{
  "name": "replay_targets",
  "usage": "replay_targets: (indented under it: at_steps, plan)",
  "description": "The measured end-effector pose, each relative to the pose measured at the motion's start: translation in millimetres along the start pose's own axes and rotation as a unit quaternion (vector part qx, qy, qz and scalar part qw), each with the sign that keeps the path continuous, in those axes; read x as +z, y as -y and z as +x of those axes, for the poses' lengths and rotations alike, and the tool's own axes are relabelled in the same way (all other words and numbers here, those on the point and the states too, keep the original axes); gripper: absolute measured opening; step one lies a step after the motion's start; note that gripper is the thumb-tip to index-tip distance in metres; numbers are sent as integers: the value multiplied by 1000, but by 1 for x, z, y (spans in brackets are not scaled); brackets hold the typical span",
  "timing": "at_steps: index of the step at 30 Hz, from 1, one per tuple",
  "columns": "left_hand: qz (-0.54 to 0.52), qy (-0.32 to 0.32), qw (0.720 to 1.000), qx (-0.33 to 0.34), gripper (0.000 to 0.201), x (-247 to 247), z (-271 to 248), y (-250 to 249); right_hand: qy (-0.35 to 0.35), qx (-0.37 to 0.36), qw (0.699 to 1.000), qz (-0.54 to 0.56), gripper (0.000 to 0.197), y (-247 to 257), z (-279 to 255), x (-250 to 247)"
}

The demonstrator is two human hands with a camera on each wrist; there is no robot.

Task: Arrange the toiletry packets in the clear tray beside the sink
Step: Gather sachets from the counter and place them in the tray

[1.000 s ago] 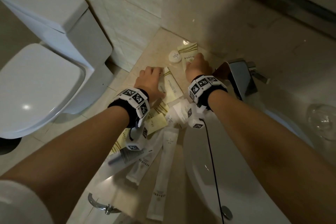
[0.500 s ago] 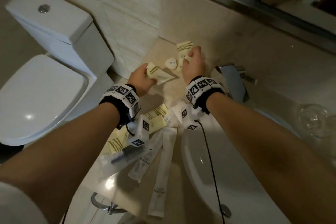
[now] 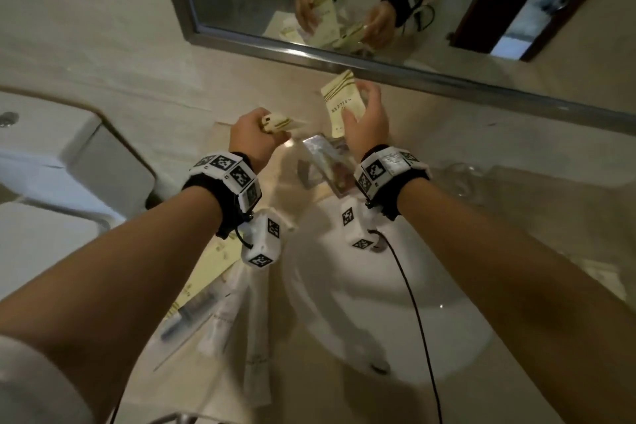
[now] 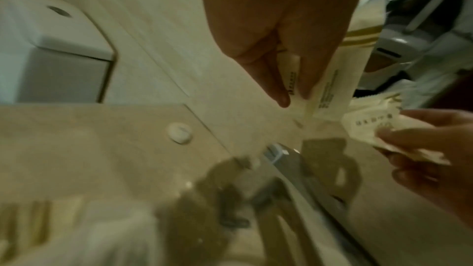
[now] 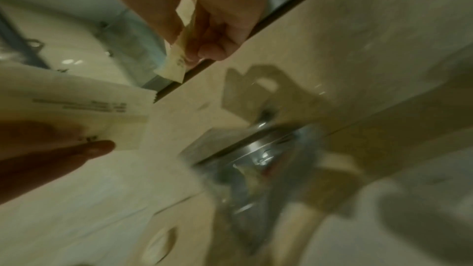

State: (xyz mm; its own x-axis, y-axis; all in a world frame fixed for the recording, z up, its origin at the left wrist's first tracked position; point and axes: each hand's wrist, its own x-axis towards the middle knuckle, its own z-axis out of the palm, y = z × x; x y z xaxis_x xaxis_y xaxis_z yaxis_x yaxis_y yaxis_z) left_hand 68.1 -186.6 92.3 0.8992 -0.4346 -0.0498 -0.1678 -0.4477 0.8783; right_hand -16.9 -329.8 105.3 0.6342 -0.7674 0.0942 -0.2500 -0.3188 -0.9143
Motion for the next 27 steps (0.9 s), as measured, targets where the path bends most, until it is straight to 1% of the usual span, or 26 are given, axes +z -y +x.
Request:
replay_targets:
  at_steps: [3, 6, 8, 10, 12, 14, 15, 18, 20, 22, 24, 25, 27]
  plan:
    - [-34, 33, 999, 13, 34, 35, -17, -34, -29, 16, 999, 4, 42, -17, -2, -56]
    - [-51, 75, 996, 12, 31, 72, -36, -64, -52, 42, 998, -15, 41, -38, -6, -112]
    - [-76, 107, 991, 6, 38, 99, -47, -80, -72, 83, 994, 4, 40, -52, -10, -149]
    - [-97, 125, 987, 6, 50, 129, -59, -94, -96, 125, 987, 29, 37, -67, -16, -186]
    - [-111, 149, 982, 19, 61, 160, -74, -108, -114, 144, 983, 17, 27, -83, -23, -225]
    - [-119, 177, 977, 20, 71, 188, -91, -124, -135, 162, 976, 45, 14, -97, -31, -259]
    - [-116, 191, 974, 21, 71, 200, -101, -132, -139, 174, 973, 59, 11, -103, -36, -274]
    - [-87, 210, 974, 21, 61, 236, -118, -140, -137, 202, 968, 57, 18, -127, -47, -312]
    - [-50, 215, 975, 30, 52, 257, -128, -143, -134, 226, 963, 60, 12, -144, -54, -333]
    - [-9, 216, 976, 37, 35, 279, -133, -142, -132, 260, 954, 72, 14, -161, -61, -351]
    - [18, 208, 977, 43, 18, 295, -134, -136, -134, 300, 943, 60, 19, -177, -67, -362]
    - [35, 209, 976, 51, 17, 302, -136, -134, -133, 315, 938, 45, 17, -183, -71, -367]
    - [57, 217, 972, 69, 24, 316, -139, -128, -125, 333, 935, -16, 16, -199, -77, -377]
